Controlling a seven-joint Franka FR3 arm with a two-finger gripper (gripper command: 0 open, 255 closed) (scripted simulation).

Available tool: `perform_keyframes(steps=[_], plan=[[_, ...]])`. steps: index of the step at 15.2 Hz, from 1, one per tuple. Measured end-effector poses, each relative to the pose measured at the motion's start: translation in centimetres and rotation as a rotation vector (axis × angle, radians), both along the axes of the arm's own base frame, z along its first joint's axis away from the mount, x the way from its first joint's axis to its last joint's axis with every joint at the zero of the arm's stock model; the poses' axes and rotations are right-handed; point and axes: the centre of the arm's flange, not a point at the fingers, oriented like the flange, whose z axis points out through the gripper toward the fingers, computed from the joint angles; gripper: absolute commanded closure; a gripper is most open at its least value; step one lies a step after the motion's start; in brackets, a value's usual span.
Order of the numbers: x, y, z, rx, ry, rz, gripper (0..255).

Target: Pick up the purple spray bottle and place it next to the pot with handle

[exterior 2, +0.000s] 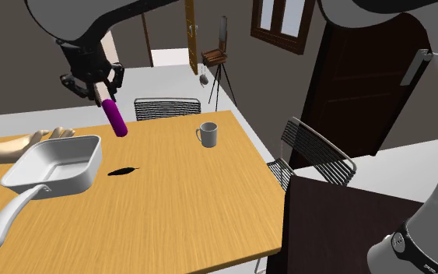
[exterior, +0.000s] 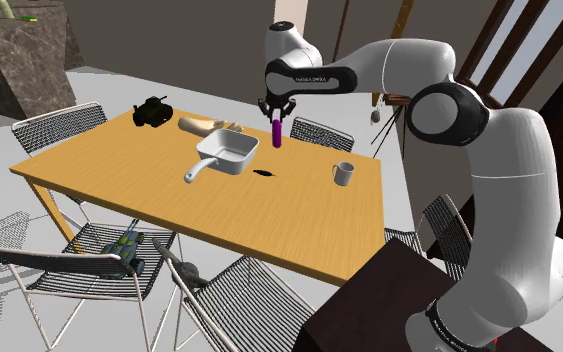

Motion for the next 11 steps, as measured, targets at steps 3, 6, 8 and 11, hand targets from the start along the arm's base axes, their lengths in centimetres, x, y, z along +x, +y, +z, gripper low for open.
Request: perform_keyframes(steps=[3,6,8,11], plan=[[0.1,0.1,-1.7,0.000,0.000,0.000,255],[0.0,0.1,-3.1,0.000,0.000,0.000,255],[0.2,0.2,-4.2,0.000,0.000,0.000,255],[0.1,0.1,-5.7,0.000,0.000,0.000,255]])
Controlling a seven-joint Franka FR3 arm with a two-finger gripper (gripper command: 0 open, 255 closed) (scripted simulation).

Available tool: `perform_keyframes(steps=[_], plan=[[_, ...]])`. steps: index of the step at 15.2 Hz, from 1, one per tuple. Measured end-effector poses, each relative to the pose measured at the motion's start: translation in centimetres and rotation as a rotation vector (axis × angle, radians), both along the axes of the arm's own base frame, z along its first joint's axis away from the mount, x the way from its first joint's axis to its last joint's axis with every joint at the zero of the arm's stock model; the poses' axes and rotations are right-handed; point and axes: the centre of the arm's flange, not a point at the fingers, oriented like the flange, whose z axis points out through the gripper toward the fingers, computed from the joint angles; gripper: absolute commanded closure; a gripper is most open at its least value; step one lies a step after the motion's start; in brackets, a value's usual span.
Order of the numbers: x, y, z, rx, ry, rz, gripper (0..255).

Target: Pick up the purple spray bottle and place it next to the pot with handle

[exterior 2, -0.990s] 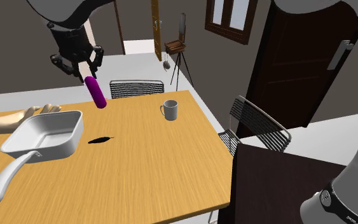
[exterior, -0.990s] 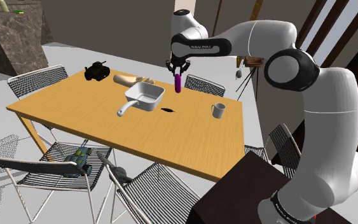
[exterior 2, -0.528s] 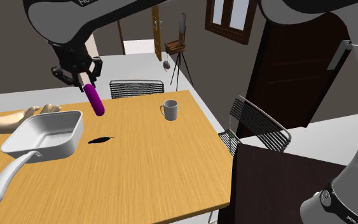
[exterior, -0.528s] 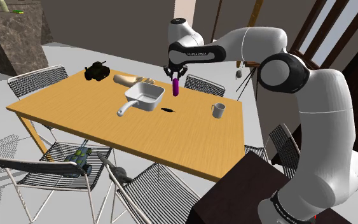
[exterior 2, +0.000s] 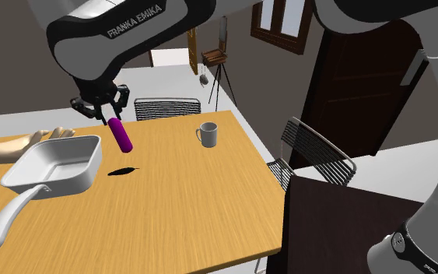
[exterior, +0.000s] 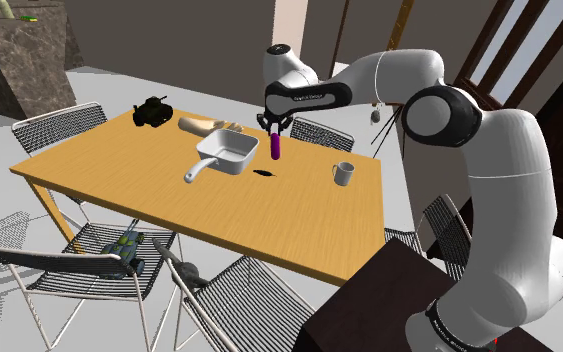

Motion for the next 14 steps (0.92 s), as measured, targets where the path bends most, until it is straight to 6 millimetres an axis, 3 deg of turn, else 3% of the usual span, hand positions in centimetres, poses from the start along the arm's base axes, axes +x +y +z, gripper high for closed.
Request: perform_keyframes(steps=[14], plan=[[0.1,0.0,-7.4,0.000,0.000,0.000,255]])
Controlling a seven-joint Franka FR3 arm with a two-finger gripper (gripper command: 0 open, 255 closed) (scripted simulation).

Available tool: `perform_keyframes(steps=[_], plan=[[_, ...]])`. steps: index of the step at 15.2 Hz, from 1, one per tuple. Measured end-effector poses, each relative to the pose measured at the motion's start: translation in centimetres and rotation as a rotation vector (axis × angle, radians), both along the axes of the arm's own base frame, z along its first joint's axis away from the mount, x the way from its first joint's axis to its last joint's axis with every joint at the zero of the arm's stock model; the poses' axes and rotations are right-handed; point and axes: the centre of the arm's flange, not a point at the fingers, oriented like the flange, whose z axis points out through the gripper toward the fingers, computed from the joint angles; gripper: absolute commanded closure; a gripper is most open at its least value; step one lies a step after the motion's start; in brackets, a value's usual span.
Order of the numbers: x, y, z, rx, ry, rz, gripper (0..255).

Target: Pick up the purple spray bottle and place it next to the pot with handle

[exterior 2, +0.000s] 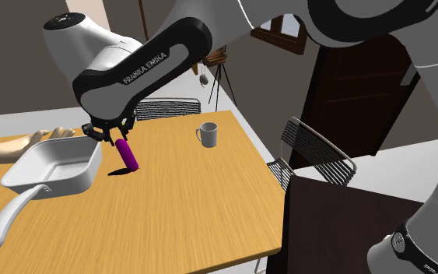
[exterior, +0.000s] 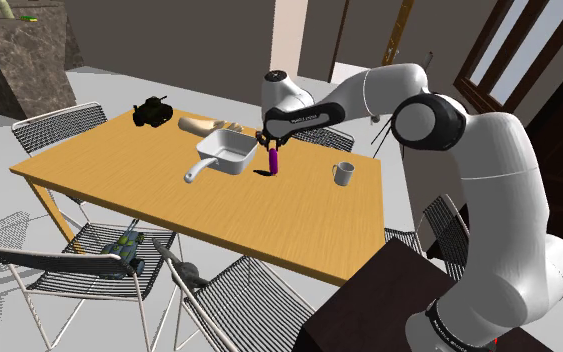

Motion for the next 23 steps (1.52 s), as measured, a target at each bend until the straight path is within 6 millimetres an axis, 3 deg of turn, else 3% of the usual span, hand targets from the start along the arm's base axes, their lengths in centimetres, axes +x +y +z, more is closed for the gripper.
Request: perform_keyframes(steps=[23], plan=[[0.2,0.3,-11.7,0.002,-0.008,0.003,255]])
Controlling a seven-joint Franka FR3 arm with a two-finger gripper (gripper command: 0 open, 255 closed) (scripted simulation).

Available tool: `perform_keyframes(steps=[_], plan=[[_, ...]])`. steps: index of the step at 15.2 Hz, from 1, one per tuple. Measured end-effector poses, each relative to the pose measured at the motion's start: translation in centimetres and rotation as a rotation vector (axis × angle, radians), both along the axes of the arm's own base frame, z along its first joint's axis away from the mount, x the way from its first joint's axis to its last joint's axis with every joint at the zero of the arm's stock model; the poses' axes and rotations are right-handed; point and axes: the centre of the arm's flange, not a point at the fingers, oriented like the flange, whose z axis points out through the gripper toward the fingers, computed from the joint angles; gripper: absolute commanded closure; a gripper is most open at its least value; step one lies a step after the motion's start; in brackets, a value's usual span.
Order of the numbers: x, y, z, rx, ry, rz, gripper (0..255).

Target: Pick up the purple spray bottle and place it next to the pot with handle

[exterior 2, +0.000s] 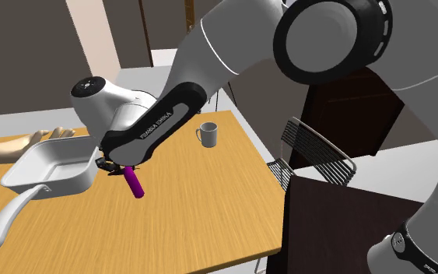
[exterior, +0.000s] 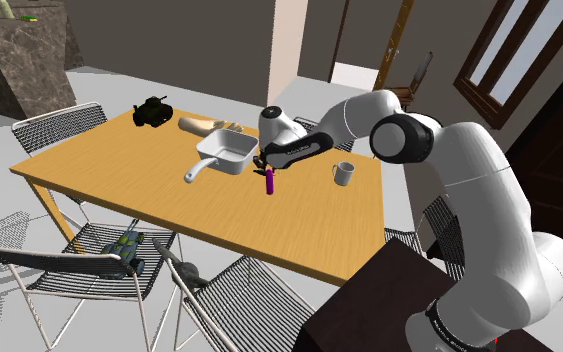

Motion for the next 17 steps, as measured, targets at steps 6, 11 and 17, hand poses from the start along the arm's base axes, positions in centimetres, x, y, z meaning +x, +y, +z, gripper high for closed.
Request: perform_keyframes(steps=[6,11,17], plan=[[-0.1,0.0,-3.2,0.000,0.002,0.000,255],[-0.2,0.0,-3.7,0.000,0.002,-0.001,255],[-0.2,-0.4,-4.0,-0.002,0.007,-0.003,0]])
